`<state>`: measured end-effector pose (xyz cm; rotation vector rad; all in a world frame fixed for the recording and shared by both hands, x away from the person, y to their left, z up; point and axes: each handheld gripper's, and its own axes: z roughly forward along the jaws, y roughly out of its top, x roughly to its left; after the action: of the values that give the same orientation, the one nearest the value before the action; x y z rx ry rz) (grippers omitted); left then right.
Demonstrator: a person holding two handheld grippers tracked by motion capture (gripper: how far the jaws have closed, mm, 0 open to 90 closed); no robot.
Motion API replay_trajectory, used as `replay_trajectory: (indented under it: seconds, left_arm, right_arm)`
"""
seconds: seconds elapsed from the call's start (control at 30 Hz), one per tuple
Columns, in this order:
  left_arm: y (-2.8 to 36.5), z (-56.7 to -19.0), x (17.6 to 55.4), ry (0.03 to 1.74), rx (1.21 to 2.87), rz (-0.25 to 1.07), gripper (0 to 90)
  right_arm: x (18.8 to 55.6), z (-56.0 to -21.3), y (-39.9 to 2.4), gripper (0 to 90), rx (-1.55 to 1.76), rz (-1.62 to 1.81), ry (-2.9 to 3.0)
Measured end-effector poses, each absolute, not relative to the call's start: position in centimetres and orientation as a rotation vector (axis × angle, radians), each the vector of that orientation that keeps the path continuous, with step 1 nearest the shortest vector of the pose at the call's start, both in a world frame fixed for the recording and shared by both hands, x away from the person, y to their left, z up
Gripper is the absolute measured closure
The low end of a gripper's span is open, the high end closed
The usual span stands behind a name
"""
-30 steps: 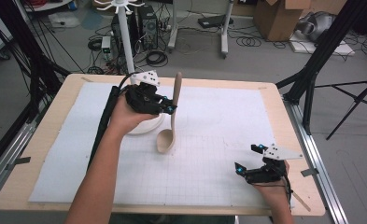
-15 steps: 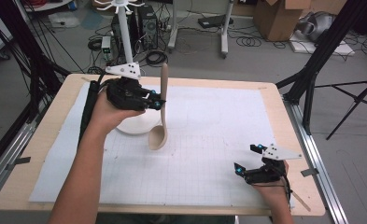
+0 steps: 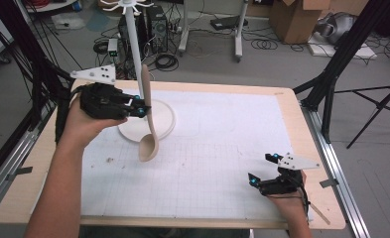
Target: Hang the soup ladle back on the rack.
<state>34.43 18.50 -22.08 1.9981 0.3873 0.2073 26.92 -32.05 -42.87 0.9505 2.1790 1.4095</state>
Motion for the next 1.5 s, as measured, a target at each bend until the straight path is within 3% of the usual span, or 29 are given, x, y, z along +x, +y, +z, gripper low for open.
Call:
replay_trajectory:
  seconds: [0.6,1.5]
  left_arm:
    - [24.7,-19.0,36.1,0.522,1.965,0.282,74.7]
    - [26.4,-16.1,41.1,0.641,1.993,0.303,74.8]
  right_arm:
    - [26.9,-42.7,-32.0,0.1,0.94,1.415,2.173]
    - [27.0,-42.7,-32.2,0.2,0.94,1.419,2.168]
